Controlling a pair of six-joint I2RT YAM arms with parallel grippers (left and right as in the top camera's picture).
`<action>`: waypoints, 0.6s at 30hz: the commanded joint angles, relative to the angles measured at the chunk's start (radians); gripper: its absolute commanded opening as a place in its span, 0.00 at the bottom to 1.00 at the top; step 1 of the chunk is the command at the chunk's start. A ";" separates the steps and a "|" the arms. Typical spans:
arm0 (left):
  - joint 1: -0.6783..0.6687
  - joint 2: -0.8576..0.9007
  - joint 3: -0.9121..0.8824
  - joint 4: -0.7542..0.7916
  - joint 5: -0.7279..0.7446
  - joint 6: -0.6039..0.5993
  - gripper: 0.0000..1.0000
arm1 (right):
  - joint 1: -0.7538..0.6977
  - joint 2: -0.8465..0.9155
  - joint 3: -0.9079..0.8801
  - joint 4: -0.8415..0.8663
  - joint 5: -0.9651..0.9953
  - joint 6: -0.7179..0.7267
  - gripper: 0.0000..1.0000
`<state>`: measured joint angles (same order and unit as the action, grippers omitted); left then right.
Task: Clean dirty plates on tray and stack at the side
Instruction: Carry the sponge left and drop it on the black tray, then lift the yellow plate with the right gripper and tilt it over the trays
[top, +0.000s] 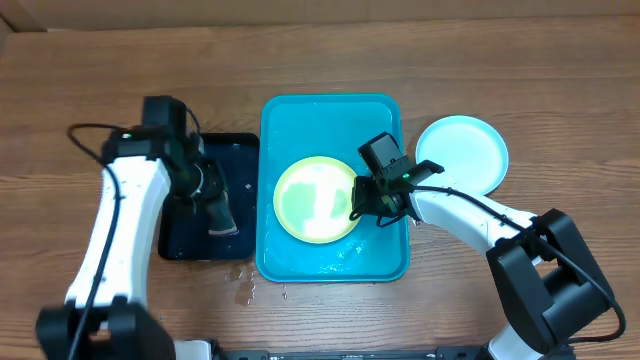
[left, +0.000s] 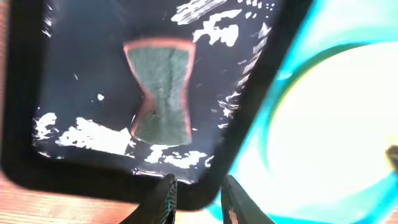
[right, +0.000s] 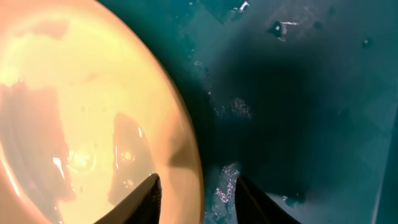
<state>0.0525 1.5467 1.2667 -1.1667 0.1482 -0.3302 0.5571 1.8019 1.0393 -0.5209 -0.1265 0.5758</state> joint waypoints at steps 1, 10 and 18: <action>0.000 -0.132 0.098 -0.057 0.029 0.012 0.27 | 0.005 -0.008 -0.006 0.016 0.000 0.001 0.41; 0.000 -0.432 0.187 -0.145 0.029 0.012 0.59 | 0.005 0.003 -0.006 0.026 0.021 0.001 0.20; 0.000 -0.597 0.187 -0.140 0.026 0.012 1.00 | 0.005 0.035 -0.006 0.038 0.020 0.002 0.04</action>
<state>0.0525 0.9733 1.4399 -1.3094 0.1650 -0.3256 0.5571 1.8172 1.0393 -0.4915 -0.1158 0.5781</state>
